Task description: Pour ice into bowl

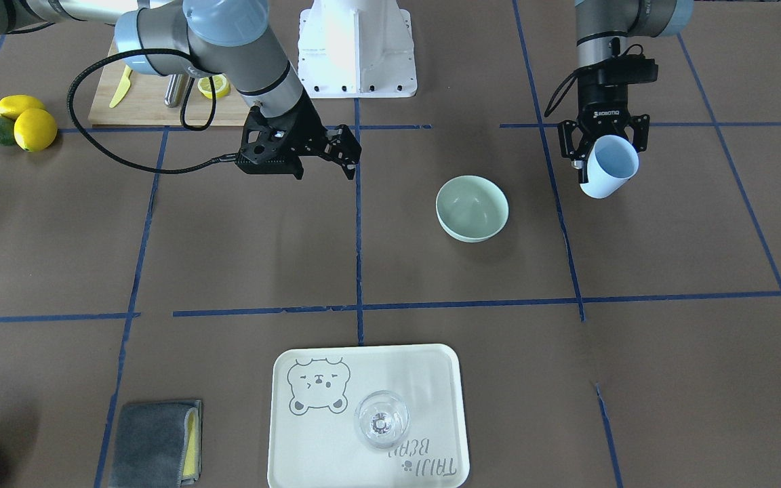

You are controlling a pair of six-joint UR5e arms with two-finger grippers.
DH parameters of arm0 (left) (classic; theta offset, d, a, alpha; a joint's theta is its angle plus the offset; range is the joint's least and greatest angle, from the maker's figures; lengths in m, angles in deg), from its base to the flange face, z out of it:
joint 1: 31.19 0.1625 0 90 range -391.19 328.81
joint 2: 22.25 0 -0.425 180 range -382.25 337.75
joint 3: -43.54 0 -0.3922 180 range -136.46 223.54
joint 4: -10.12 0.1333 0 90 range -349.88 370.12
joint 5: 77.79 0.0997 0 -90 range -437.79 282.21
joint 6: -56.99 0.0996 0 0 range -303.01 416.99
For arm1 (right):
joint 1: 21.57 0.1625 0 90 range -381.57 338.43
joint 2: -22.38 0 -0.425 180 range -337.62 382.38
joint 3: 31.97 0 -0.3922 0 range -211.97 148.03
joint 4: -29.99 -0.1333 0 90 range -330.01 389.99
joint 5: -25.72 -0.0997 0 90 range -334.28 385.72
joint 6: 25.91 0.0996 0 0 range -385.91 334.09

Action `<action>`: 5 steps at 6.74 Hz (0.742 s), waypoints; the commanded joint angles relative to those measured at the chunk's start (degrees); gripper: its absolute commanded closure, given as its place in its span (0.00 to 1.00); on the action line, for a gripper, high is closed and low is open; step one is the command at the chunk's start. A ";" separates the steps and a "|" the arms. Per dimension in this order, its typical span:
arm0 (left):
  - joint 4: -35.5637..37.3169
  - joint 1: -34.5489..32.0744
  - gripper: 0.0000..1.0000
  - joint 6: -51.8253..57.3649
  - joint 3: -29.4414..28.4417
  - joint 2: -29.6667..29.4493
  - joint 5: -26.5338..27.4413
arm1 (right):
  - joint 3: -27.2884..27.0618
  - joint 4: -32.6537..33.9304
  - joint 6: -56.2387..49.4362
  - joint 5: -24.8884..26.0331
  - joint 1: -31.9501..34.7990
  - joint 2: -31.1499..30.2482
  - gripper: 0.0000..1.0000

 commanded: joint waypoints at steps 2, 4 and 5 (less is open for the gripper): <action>4.89 0.22 1.00 11.61 -1.23 -9.06 0.13 | -0.03 -1.02 -0.12 0.05 0.07 -1.02 0.00; 4.89 0.48 1.00 24.19 -2.63 -10.21 5.62 | 0.05 -1.02 -0.12 0.05 0.07 -0.85 0.00; 4.89 0.92 1.00 29.29 -5.34 -10.56 13.93 | 0.06 -1.02 -0.12 0.05 0.07 -0.76 0.00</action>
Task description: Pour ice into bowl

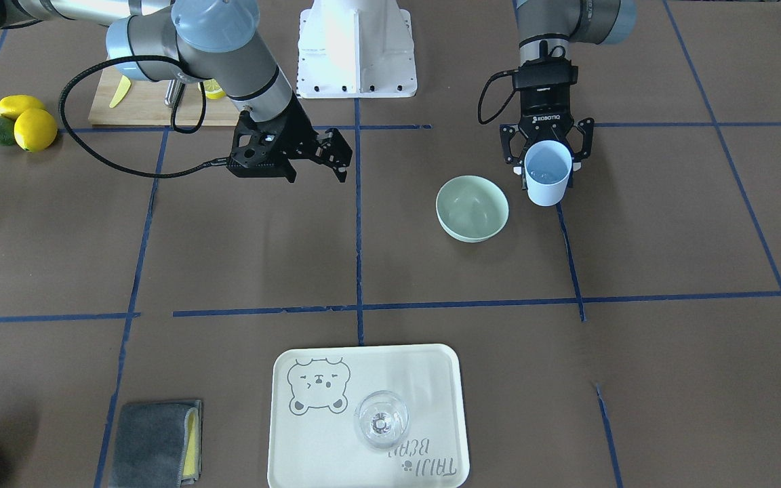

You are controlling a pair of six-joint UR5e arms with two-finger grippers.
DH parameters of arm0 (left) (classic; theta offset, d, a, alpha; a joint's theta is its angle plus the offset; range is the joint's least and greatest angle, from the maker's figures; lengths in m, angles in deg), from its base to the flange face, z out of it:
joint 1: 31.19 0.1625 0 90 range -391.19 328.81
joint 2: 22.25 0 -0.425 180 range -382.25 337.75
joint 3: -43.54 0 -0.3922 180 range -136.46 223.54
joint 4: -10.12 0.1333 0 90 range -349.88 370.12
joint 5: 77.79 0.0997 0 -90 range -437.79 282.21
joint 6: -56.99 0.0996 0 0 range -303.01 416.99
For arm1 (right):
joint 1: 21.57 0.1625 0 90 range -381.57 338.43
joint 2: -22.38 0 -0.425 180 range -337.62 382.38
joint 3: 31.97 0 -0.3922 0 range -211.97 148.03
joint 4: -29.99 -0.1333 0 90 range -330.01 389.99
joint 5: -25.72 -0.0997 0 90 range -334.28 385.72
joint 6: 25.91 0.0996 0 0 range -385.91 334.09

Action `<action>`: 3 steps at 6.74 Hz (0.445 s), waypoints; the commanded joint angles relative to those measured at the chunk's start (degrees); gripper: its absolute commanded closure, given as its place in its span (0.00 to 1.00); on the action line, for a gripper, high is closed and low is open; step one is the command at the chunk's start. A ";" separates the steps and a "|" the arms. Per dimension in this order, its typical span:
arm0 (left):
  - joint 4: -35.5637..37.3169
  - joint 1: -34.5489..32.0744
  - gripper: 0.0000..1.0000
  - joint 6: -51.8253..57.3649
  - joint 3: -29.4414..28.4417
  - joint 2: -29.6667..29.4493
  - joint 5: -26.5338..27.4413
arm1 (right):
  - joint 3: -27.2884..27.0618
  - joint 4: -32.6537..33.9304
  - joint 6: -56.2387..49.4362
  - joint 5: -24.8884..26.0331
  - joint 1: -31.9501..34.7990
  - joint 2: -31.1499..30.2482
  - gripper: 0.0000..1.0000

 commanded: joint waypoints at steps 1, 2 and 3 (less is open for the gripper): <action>0.11 1.12 1.00 11.92 -4.24 -0.40 11.18 | 0.12 -0.09 -0.09 0.02 0.00 0.09 0.00; 0.11 1.30 1.00 18.24 -4.78 -0.49 12.87 | 0.12 -0.09 -0.09 0.02 0.00 0.18 0.00; 0.19 1.56 1.00 23.96 -5.91 -0.49 14.63 | 0.12 -0.18 -0.09 0.02 0.00 0.27 0.00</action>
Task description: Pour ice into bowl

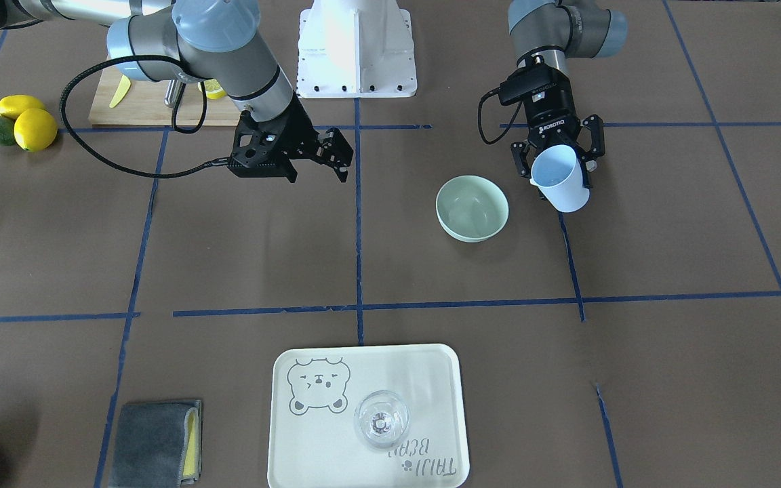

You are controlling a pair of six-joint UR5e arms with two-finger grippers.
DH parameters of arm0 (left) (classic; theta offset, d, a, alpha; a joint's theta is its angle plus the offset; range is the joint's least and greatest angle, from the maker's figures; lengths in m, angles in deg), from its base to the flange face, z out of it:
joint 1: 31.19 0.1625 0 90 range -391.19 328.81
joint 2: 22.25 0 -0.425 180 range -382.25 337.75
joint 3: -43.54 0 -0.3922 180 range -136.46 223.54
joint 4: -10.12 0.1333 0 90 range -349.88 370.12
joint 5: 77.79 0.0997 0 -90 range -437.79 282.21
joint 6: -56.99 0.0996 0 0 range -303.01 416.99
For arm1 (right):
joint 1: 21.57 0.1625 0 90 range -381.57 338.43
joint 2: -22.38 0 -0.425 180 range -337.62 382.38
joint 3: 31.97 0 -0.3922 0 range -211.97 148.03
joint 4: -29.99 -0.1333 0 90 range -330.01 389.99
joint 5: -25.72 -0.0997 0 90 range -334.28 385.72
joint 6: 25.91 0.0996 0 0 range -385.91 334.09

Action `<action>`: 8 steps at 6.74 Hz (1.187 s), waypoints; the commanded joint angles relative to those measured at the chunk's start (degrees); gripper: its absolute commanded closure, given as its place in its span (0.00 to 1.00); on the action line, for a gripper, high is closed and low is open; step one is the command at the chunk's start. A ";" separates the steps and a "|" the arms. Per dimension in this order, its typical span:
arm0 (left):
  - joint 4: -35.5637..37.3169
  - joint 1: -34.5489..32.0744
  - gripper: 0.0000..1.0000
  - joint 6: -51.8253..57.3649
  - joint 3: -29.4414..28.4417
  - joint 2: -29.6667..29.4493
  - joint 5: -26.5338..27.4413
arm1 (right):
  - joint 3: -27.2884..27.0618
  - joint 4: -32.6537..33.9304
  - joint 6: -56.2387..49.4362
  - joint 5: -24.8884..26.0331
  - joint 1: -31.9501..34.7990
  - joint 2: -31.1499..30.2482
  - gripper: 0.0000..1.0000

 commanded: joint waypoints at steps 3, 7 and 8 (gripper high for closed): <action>0.16 2.10 1.00 25.54 -2.73 -0.22 6.33 | -0.16 -0.08 -0.01 0.00 0.09 0.27 0.00; 0.16 2.55 1.00 45.71 -3.89 -0.66 9.84 | -0.25 -1.73 0.16 0.00 0.09 0.01 0.00; 0.16 2.55 1.00 46.85 -3.88 -0.66 9.94 | -0.25 -1.75 0.17 0.00 0.09 0.09 0.00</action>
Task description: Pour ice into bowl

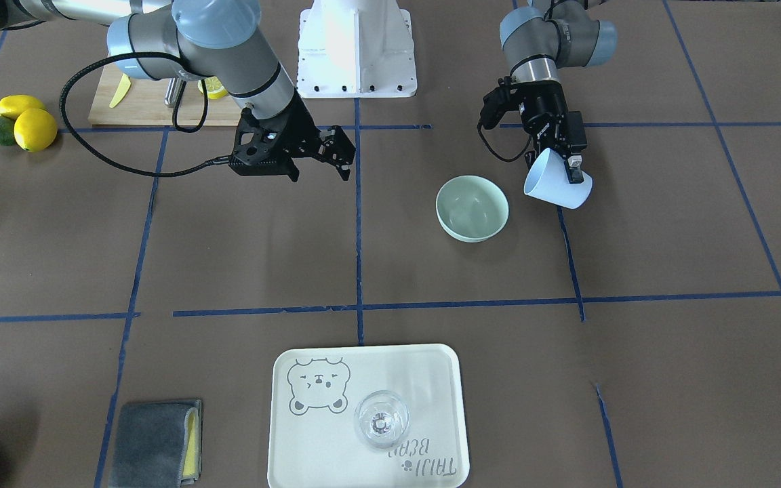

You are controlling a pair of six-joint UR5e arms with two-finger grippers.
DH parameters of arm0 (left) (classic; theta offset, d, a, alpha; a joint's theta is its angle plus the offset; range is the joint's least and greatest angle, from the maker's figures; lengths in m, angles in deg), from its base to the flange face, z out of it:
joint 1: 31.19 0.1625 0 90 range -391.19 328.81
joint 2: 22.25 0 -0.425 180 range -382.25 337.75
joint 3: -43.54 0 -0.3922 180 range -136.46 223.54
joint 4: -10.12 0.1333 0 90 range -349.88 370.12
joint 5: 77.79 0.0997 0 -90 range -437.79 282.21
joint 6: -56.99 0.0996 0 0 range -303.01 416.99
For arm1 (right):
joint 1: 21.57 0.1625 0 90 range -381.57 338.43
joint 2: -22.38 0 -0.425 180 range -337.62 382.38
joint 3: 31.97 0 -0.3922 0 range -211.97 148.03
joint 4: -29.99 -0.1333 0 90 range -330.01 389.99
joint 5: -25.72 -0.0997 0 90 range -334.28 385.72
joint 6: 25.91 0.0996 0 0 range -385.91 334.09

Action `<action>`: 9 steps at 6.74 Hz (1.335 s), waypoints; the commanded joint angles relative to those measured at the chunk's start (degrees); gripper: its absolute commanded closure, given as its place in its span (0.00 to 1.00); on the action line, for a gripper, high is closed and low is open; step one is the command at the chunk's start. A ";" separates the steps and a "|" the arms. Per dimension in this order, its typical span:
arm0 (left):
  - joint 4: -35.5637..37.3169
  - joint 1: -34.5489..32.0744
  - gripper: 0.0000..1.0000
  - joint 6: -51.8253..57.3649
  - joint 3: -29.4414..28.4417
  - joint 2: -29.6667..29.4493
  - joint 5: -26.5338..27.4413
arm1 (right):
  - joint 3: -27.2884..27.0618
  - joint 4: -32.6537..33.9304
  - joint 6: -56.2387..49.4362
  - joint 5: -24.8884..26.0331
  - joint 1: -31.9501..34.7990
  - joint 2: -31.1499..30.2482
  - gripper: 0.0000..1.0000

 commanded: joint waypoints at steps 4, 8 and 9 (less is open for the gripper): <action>0.00 0.02 1.00 5.39 -1.12 -0.84 1.74 | 0.17 -0.42 0.11 0.00 -0.08 0.16 0.00; -0.09 0.02 1.00 12.23 -1.12 -1.54 3.67 | 0.26 -0.50 0.11 0.09 -0.09 0.16 0.00; -0.09 0.10 1.00 16.94 -1.04 -1.54 5.16 | 0.26 -0.51 0.11 0.26 -0.09 0.33 0.00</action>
